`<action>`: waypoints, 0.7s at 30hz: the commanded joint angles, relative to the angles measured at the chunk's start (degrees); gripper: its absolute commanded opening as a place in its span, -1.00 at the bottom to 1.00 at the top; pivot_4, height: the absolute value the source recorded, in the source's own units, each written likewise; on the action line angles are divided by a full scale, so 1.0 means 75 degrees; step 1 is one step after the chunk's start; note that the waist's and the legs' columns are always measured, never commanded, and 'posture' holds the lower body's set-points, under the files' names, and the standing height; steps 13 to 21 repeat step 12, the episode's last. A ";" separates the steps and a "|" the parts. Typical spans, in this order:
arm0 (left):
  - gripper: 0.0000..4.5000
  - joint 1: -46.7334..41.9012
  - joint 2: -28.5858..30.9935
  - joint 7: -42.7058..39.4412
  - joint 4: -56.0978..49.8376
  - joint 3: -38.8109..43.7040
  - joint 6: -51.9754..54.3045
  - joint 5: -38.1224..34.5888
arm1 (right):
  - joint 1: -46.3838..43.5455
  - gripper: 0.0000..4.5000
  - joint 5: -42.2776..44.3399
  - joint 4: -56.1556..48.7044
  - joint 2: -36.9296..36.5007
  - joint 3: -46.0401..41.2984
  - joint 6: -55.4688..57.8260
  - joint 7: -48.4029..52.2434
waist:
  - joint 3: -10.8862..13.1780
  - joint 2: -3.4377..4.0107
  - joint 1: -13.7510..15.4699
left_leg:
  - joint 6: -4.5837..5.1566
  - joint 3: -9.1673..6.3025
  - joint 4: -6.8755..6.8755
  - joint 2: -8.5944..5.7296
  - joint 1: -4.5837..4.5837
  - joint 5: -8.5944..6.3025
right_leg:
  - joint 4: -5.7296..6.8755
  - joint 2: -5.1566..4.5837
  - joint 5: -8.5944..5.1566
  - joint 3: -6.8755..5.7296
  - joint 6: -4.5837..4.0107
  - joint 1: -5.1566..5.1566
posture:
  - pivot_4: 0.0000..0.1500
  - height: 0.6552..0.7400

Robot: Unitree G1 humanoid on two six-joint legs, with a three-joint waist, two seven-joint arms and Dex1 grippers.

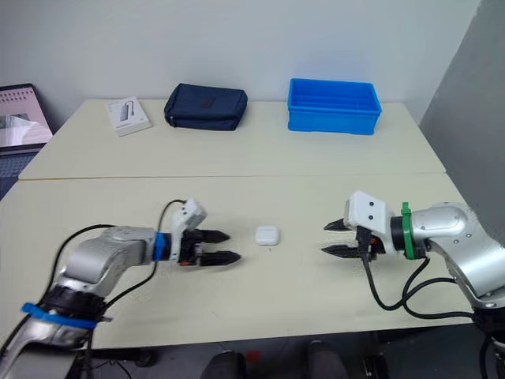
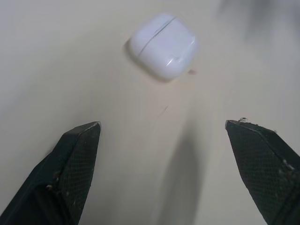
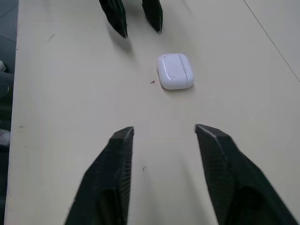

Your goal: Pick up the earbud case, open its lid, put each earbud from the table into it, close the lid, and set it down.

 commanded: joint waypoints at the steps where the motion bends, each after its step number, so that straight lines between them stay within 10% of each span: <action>1: 1.00 0.0506 0.0591 -0.0882 -0.0623 0.0847 -0.1480 -0.0026 | -0.0346 0.58 -0.0137 0.0296 -0.0334 -0.0349 -0.0814 0.0590 | 0.0005 0.0003 0.0042 | 0.0000 0.0002 0.0000 -0.0001 -0.0007 0.0000 | -0.0001 -0.0001 0.0000 0.0000 0.0000 -0.0006 | 1.00 0.82; 3: 1.00 0.0882 0.0977 -0.1348 -0.0880 0.1245 -0.2340 0.0035 | -0.0525 0.89 -0.0215 0.0661 -0.0518 -0.0360 -0.1385 0.1076 | 0.0009 0.0005 0.0078 | -0.0001 0.0013 0.0000 -0.0002 -0.0025 -0.0001 | -0.0003 -0.0008 -0.0001 0.0003 0.0001 -0.0027 | 1.00 0.82; 21: 1.00 0.1869 0.1480 -0.1368 -0.1747 0.2090 -0.2634 -0.0114 | -0.1577 0.89 -0.0363 0.1779 -0.0319 -0.0034 -0.2016 0.1930 | 0.0022 0.0017 0.0111 | -0.0001 0.0032 0.0001 0.0002 -0.0034 -0.0001 | -0.0009 -0.0015 -0.0004 0.0004 0.0000 -0.0034 | 1.00 0.82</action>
